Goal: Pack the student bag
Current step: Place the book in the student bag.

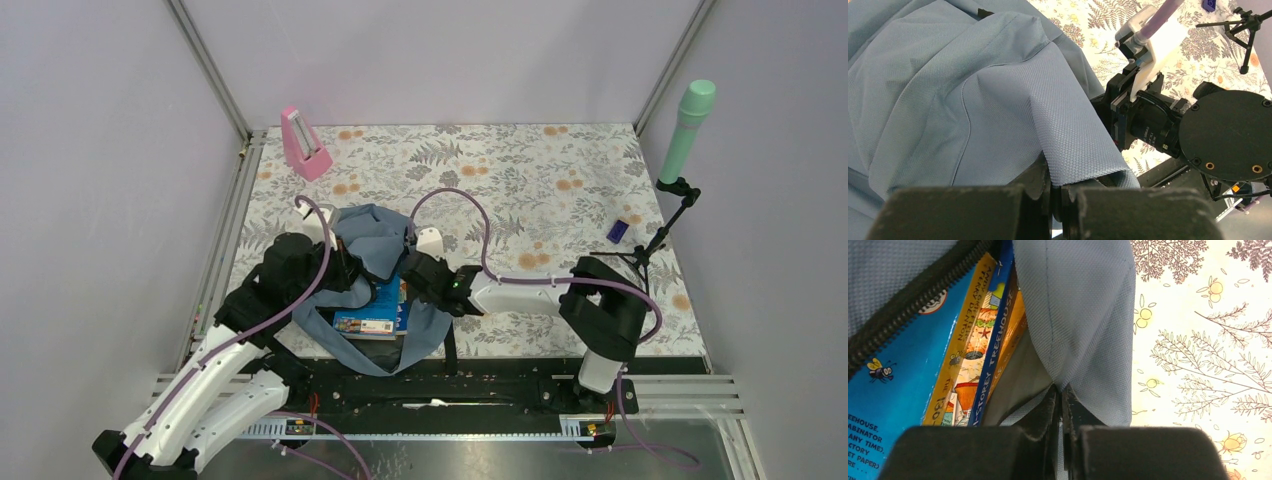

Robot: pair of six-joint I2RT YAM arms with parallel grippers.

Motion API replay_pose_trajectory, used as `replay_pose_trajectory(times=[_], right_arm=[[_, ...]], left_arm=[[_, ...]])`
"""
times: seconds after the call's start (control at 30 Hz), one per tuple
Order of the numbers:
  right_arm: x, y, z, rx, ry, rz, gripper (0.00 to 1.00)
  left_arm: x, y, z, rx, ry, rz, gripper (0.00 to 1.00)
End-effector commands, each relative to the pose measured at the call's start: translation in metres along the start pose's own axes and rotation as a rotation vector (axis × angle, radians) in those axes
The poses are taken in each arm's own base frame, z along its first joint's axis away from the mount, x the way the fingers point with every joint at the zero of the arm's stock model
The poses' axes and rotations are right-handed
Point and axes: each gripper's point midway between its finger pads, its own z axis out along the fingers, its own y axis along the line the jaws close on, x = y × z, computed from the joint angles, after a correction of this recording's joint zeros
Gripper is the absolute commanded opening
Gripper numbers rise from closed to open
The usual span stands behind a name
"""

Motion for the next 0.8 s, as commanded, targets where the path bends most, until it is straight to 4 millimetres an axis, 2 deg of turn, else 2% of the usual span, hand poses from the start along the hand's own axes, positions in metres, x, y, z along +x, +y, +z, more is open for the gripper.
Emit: replay_pose_trajectory(times=[0.0,0.07,0.2,0.3,0.37,0.43,0.53,0.67,0.77], right_arm=[[-0.023,-0.006,-0.008,-0.005,-0.043,0.037,0.00],[-0.037,-0.010,-0.020,-0.029,-0.050,0.057,0.00],[-0.079,-0.021,-0.060,-0.129,-0.069,0.099,0.00],[-0.113,-0.042,-0.092,-0.188,-0.080,0.136,0.00],[-0.127,-0.054,-0.105,-0.218,-0.074,0.125,0.00],[-0.132,-0.066,-0.111,-0.220,-0.039,0.124,0.00],[-0.129,-0.075,-0.107,-0.234,0.000,0.127,0.00],[-0.121,-0.078,-0.100,-0.266,0.046,0.190,0.00],[-0.124,-0.088,-0.100,-0.250,0.037,0.226,0.01]], left_arm=[[-0.048,-0.027,-0.010,0.097,-0.144,0.036,0.00],[-0.049,-0.028,-0.009,0.094,-0.125,0.054,0.00],[-0.056,-0.039,-0.002,0.143,-0.094,0.136,0.00],[-0.075,-0.055,0.001,0.200,-0.083,0.202,0.00],[-0.086,-0.071,0.002,0.272,-0.082,0.238,0.00],[-0.088,-0.088,0.005,0.360,-0.059,0.263,0.00],[-0.074,-0.104,0.018,0.472,0.030,0.268,0.00],[-0.048,-0.111,0.040,0.538,0.147,0.259,0.00],[-0.033,-0.117,0.049,0.557,0.199,0.287,0.00]])
